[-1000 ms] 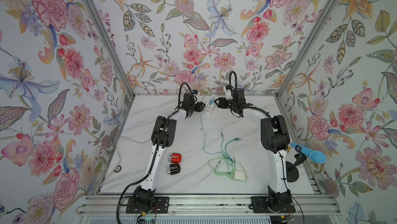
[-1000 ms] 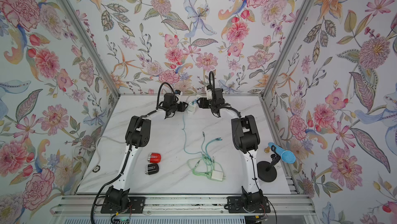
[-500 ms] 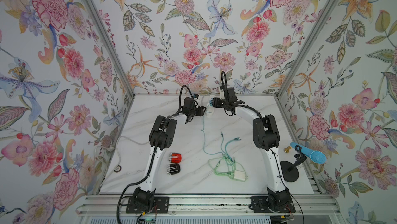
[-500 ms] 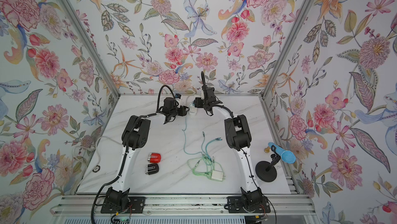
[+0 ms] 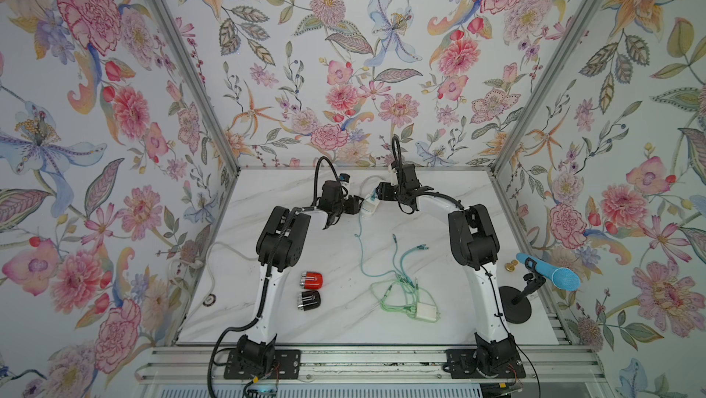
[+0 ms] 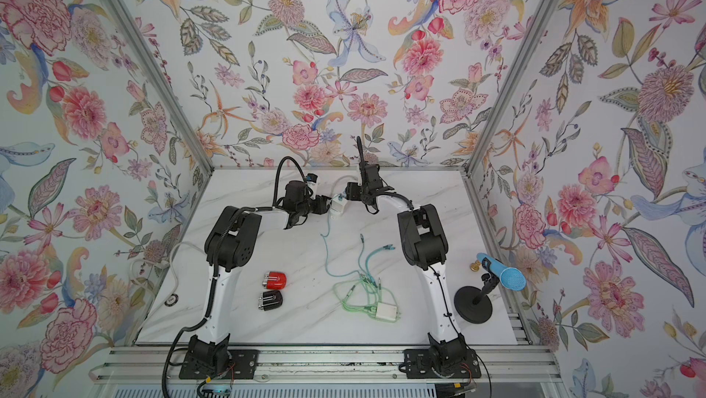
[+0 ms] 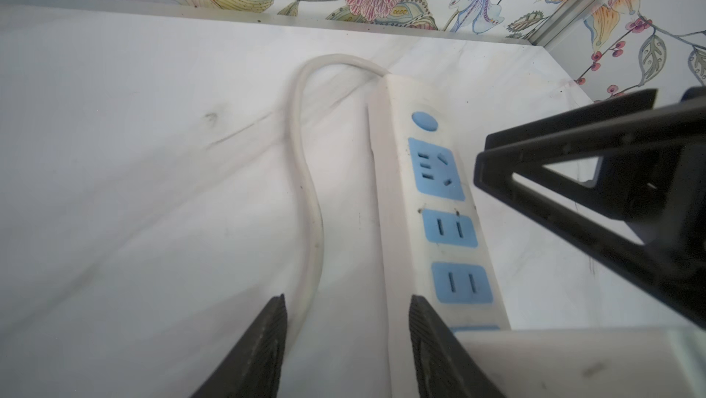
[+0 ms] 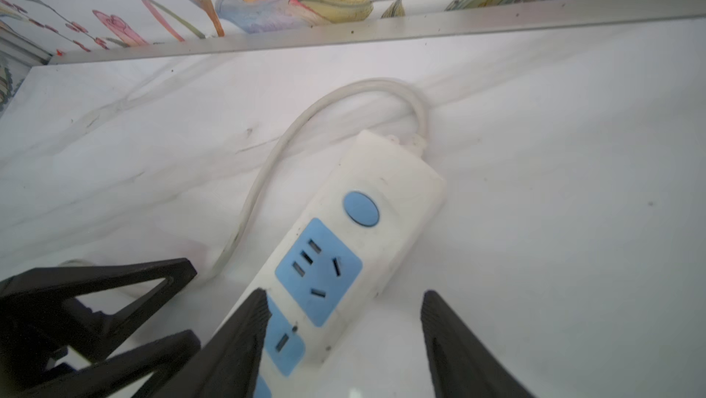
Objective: Charge the electric shaver
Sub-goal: Move the socket to the center of the board, then move the charging cable to the center of the board.
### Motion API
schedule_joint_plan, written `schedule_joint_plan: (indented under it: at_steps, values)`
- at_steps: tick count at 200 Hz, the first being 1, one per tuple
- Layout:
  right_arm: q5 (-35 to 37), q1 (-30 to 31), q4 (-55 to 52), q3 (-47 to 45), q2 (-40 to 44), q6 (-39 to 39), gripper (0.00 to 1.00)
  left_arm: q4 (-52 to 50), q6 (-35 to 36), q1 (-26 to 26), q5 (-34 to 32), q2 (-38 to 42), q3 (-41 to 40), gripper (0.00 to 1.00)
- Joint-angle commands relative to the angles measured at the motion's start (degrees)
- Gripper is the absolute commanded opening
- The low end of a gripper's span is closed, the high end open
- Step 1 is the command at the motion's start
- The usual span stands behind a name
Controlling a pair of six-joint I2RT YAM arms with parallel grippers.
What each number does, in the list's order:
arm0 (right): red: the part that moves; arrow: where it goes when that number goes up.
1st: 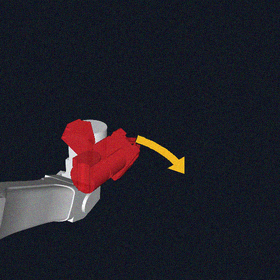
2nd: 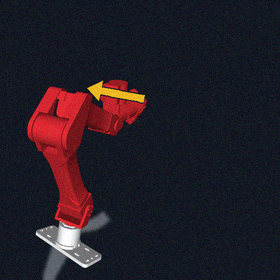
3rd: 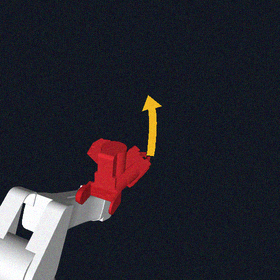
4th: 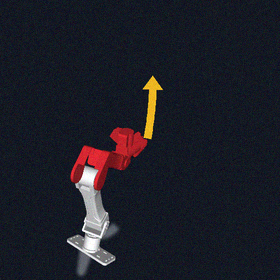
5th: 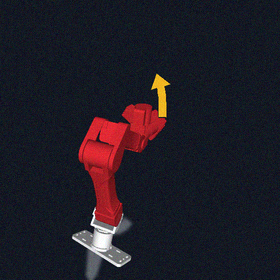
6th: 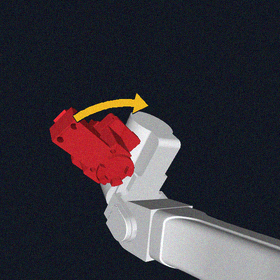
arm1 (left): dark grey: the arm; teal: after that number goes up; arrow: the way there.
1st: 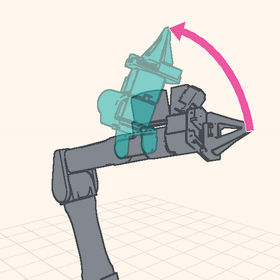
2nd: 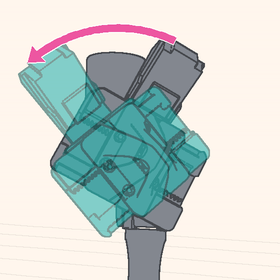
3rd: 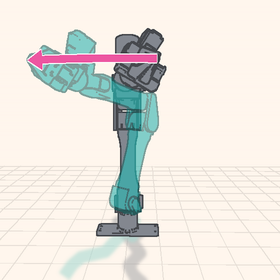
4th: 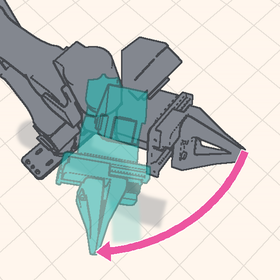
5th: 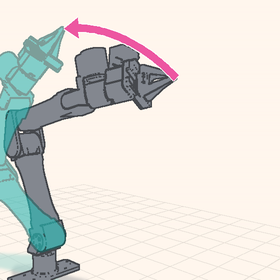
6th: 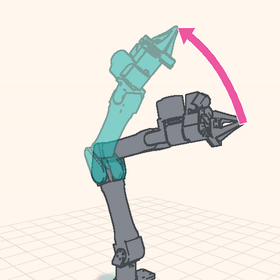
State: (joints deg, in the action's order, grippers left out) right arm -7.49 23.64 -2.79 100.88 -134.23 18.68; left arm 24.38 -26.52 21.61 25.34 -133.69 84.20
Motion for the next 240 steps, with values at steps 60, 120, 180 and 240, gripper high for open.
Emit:
schedule_joint_plan:
  at_steps: [60,120,180,240]
  values:
    - [10.4,10.0,1.6,-24.2,17.8,10.3,0.67,6.2,2.0,1.5,-1.4,17.7,-19.4,0.55]
    - [17.2,10.2,-7.9,-19.6,21.8,0.3,0.69,5.1,3.9,-1.5,-5.5,31.7,-26.4,0.57]
    - [14.2,6.4,-23.4,4.3,8.4,-21.3,0.66,0.8,3.4,-3.6,-13.0,49.8,-33.7,0.58]
    - [9.6,3.4,-27.6,15.5,-2.2,-27.6,0.6,-10.5,4.4,-4.3,-17.7,65.3,-39.8,0.58]
